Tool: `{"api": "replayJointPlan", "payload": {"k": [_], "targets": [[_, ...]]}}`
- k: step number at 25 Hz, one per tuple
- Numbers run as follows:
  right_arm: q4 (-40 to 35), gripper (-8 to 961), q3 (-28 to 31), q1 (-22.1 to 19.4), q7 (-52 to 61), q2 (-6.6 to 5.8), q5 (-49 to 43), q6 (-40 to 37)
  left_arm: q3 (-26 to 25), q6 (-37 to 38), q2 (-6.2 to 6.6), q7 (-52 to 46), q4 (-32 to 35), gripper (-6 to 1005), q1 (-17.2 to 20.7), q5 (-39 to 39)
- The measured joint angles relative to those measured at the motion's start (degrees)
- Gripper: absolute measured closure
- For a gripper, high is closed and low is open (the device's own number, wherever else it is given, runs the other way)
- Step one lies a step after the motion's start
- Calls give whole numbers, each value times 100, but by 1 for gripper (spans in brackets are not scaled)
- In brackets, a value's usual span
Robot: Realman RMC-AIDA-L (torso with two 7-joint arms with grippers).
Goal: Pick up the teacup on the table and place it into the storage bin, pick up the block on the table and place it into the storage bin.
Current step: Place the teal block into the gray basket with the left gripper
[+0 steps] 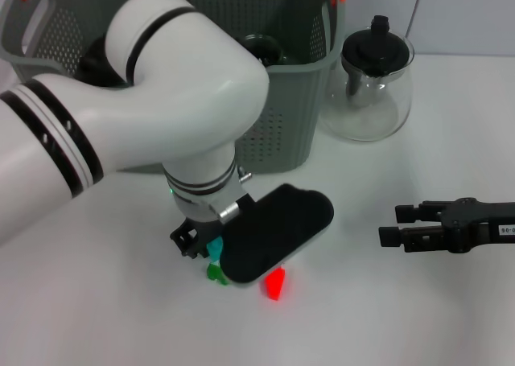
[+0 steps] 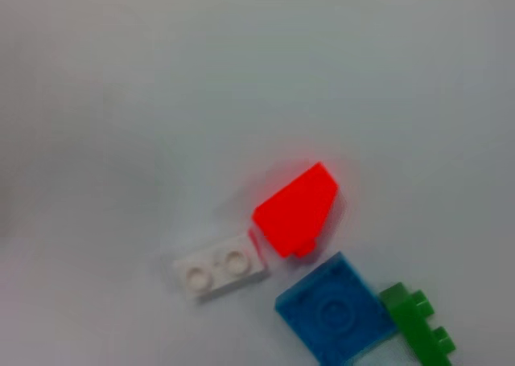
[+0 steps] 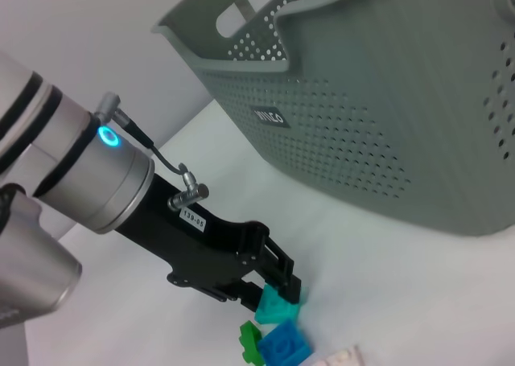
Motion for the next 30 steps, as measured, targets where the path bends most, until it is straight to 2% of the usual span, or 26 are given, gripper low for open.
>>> {"api": "replayJointPlan", "payload": {"k": [4,7,9,10,11,12,16,19,20,23,25,30], "targets": [[0,71,0,-10,-52,-29,-5,-19,-407,163,17,-217,183,590,19,5],[-1,71,0,-17,-73,-57,-3,-38,-1145,470,24,-378,542,600,149,-12],[-16,72,0,-18,-77,-75,-5,-52,-1908,769,20,-476,888,599,273,-133],[-26,72,0,-18,-78,-81,-7,-64,-2530,1044,21,-588,1129,599,334,-337],[-41,72,-2,-18,-78,-91,-8,-82,-2718,1149,23,-645,1169,599,339,-423],[-47,72,-6,-18,-79,-100,-11,-99,-3382,1464,44,-836,1276,599,331,-673],[-61,72,-19,29,-80,-138,-14,-169,-5442,2411,84,-1411,1354,599,171,-1404],[-76,72,-40,62,-87,-173,-14,-204,-6592,2752,221,-2061,1453,600,27,-2081],[-77,72,-45,71,-88,-183,-15,-221,-6766,2770,295,-2255,1471,600,-5,-2301],[-79,72,-51,83,-96,-204,-15,-268,-6890,2355,658,-3018,1259,600,-124,-2967],[-80,72,-51,88,-124,-212,-15,-278,-6771,1613,855,-3430,903,600,-241,-3046],[-79,72,-53,89,-213,-213,-21,-281,-6049,-219,1099,-4023,-119,594,-516,-2560]]}}
